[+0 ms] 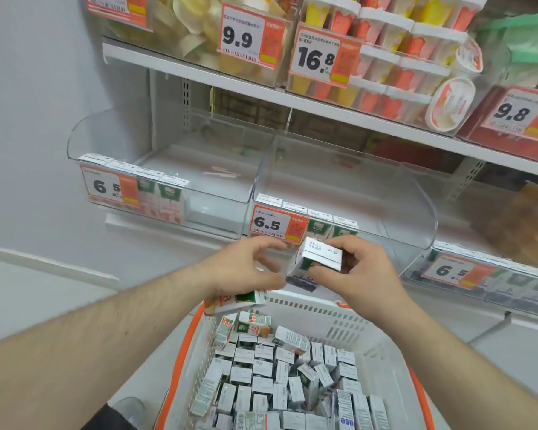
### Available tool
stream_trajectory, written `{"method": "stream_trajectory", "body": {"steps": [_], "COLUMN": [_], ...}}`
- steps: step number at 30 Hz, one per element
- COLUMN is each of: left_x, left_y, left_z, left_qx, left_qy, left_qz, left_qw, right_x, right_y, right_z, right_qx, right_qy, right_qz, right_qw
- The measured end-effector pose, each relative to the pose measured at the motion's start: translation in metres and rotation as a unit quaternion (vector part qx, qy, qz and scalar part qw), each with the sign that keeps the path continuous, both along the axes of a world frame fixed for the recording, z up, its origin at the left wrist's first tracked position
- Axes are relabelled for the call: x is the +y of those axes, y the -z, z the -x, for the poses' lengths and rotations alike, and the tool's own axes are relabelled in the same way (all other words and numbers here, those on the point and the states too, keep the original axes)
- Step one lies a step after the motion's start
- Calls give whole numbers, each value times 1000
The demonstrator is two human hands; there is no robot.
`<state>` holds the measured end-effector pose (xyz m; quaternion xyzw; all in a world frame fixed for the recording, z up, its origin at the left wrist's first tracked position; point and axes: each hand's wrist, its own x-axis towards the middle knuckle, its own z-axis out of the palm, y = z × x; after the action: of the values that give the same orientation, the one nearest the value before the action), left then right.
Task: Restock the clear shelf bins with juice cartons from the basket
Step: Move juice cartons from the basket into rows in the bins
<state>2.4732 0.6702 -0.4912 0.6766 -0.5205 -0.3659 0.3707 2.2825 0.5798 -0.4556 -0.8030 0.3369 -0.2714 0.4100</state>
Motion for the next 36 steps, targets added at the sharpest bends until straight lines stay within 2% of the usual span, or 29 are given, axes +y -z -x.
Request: {"method": "stream_trajectory", "body": {"steps": [5, 9, 17, 23, 28, 32, 36], "left_x": [9, 19, 25, -3, -29, -54, -81], "left_y": [2, 6, 12, 2, -7, -6, -7], "left_z": [-12, -28, -45, -9, 36, 73, 104], "left_qx": [16, 47, 22, -86, -166, -182, -156], "left_qy": [33, 14, -19, -75, -60, -24, 2], "left_qz": [51, 76, 57, 82, 95, 95, 105], "left_qw": [998, 996, 998, 990, 980, 978, 982], "right_x": [12, 17, 20, 9, -1, -17, -42], "right_y": [-4, -1, 1, 6, 3, 2, -2], "right_z": [-27, -45, -58, -42, 2, 36, 72], "right_qx": [-38, -73, -77, -77, -51, -30, -32], "right_qy": [-32, -67, -103, 0, 94, 131, 172], "right_qz": [-34, -51, -11, 33, 109, 106, 83], "right_qw": [998, 994, 992, 996, 988, 985, 981]}}
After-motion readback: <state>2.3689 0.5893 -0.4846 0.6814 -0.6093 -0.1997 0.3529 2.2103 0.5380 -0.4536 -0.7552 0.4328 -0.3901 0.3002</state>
